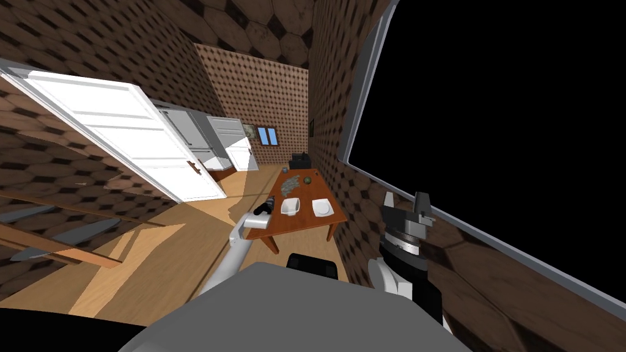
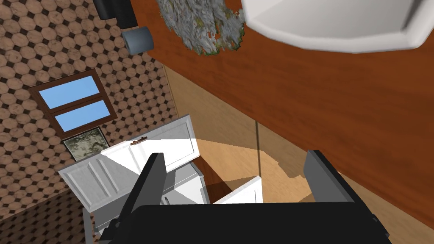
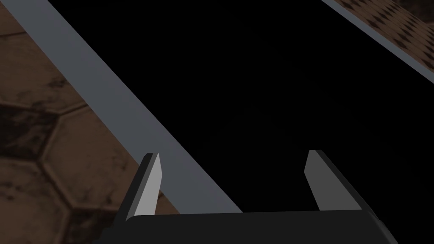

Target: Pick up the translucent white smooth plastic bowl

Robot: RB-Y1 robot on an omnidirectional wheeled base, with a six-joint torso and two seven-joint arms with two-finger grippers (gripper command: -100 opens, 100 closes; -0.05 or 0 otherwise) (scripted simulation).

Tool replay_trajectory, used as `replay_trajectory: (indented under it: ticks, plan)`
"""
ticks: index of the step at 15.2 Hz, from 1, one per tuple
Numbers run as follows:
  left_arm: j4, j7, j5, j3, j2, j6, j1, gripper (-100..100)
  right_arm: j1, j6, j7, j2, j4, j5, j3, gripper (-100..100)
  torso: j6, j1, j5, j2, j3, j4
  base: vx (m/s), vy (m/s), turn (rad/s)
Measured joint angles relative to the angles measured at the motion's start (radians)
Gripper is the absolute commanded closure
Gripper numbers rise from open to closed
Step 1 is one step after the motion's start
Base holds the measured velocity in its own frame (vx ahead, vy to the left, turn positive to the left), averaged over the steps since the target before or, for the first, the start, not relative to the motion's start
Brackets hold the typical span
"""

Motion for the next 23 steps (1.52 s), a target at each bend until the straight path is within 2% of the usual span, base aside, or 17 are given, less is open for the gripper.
replay_trajectory:
  ticks: [14,23]
  plan:
    - [0.102,0.01,-0.004,0.047,-0.039,0.252,-0.092,-100,0.0,0.0,0.0,0.0,0.0,0.0,0.0,0,0.0,0.0,0.0,0.0,0.0,0.0,0.002,-0.007,-0.067]
    - [0.169,0.015,-0.004,0.076,-0.087,0.406,-0.15,-100,0.0,0.0,0.0,0.0,0.0,0.0,0.0,0,0.0,0.0,0.0,-0.001,-0.001,0.0,0.011,-0.007,-0.071]
